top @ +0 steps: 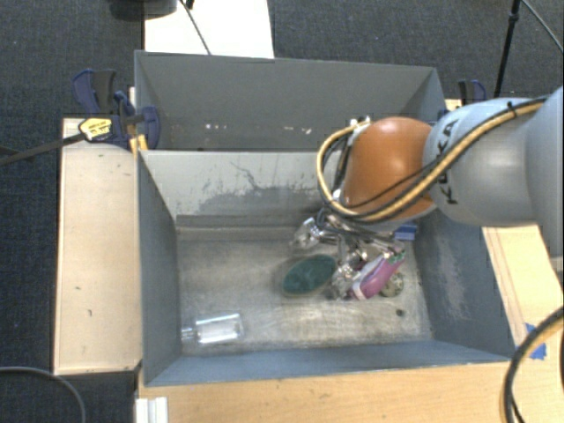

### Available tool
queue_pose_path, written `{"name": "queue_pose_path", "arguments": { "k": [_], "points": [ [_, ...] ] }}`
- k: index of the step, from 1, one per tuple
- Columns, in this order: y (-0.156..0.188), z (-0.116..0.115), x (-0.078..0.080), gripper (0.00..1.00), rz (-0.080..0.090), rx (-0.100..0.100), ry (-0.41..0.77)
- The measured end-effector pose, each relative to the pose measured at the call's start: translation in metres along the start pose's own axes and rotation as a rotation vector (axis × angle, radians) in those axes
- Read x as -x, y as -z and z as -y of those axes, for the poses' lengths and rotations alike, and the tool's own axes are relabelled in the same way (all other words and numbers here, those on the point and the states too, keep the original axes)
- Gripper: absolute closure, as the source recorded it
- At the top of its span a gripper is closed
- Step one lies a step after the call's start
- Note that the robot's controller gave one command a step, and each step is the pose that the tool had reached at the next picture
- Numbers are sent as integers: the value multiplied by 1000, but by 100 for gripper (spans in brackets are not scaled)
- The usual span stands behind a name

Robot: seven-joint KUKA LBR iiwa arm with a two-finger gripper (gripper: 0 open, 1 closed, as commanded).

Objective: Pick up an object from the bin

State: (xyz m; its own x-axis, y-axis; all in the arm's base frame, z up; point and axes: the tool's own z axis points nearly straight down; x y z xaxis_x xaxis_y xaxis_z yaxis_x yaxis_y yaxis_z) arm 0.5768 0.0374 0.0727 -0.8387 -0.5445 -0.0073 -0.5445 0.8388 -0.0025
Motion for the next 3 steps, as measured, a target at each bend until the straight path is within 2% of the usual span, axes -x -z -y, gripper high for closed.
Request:
{"name": "queue_pose_path", "arguments": {
  "k": [1, 2, 3],
  "points": [
    [2, 1, 2, 0, 0, 1, -6],
    [4, 1, 3, 100, 4, 0, -9],
    [66, 2, 6, 100, 1, -1, -18]
  ]
}}
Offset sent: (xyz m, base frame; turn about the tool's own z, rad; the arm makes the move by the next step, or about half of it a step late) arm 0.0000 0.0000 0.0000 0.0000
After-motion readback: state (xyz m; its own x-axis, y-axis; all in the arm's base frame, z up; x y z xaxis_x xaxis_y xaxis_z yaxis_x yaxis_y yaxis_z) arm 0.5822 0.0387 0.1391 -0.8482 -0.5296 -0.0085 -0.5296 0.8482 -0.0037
